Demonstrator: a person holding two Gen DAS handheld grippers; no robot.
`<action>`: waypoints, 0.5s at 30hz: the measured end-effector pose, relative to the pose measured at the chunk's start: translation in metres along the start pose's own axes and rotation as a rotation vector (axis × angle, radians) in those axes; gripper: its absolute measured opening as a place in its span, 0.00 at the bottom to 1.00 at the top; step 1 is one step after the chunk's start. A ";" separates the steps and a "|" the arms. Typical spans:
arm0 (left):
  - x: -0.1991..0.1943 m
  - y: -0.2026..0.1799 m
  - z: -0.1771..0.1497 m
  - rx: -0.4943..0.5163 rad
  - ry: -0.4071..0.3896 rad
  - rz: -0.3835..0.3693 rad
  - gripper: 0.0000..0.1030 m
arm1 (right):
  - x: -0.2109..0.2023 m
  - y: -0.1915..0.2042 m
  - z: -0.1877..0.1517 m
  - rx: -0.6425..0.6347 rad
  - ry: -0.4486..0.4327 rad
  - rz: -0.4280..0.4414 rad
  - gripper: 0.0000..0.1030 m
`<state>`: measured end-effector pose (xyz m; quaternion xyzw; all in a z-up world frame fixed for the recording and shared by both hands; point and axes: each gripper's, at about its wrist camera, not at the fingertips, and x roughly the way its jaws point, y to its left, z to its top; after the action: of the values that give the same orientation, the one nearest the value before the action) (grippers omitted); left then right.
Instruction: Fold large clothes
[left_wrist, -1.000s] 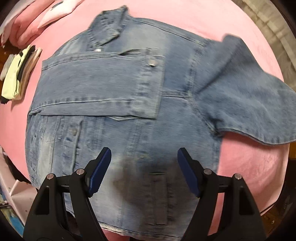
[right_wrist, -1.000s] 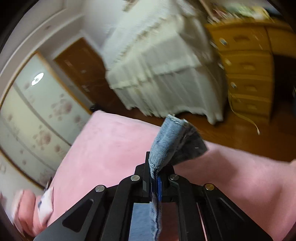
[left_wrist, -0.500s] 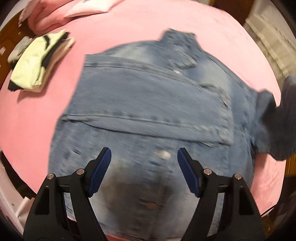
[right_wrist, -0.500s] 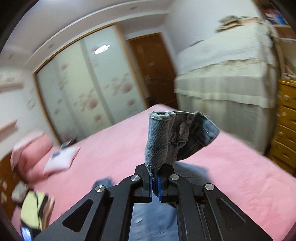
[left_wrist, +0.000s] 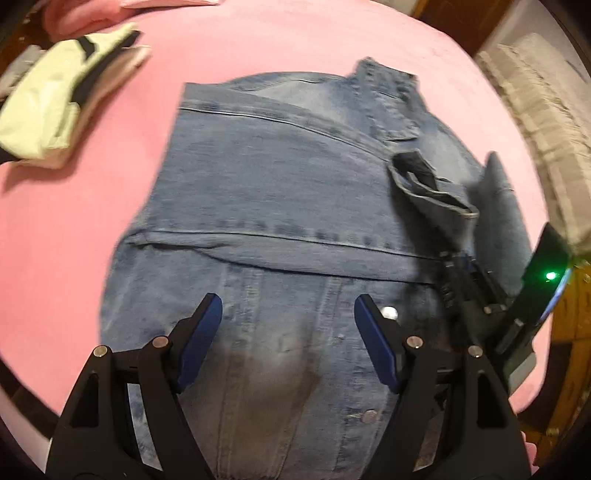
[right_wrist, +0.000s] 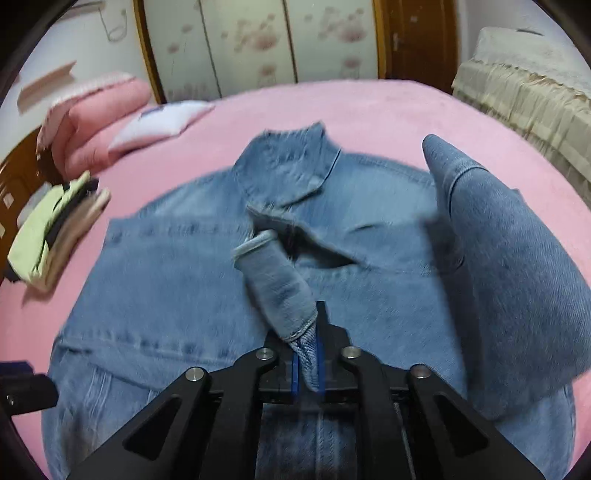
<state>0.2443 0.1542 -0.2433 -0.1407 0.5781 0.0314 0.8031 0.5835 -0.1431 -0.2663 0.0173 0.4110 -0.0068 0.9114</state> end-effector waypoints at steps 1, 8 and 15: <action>0.001 -0.003 0.001 0.009 0.002 -0.021 0.70 | 0.001 -0.003 -0.010 -0.001 0.007 0.003 0.23; 0.025 -0.039 0.021 0.055 0.042 -0.176 0.70 | -0.050 0.001 -0.036 -0.032 -0.044 0.009 0.75; 0.067 -0.073 0.033 0.002 0.166 -0.361 0.69 | -0.155 -0.041 -0.096 0.021 -0.017 -0.060 0.78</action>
<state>0.3128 0.0853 -0.2825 -0.2432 0.6079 -0.1254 0.7454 0.4078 -0.1809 -0.2150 0.0145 0.4034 -0.0385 0.9141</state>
